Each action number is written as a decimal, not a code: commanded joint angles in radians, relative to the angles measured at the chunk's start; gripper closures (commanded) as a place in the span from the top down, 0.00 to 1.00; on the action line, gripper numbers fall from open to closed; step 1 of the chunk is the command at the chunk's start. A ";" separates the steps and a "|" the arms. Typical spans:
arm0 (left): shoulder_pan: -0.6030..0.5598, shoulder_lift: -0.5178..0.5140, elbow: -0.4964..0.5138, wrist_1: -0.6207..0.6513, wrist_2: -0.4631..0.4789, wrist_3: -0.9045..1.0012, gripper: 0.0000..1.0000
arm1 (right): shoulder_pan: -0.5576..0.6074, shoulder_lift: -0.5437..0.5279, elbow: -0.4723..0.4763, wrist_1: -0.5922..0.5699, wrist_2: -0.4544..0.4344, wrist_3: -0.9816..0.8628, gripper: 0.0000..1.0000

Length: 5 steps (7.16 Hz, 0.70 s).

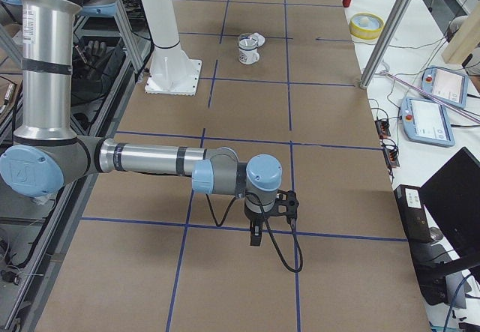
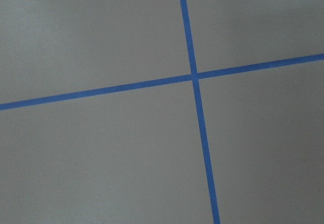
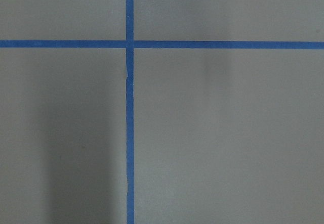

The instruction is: Remove funnel from cup

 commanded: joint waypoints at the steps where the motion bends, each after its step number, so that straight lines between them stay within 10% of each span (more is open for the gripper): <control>1: 0.050 -0.038 -0.119 -0.009 0.014 -0.007 1.00 | 0.000 0.000 0.000 0.000 0.000 0.000 1.00; 5: 0.317 -0.204 -0.289 0.006 0.168 -0.351 1.00 | 0.000 0.000 0.000 0.000 0.000 0.000 1.00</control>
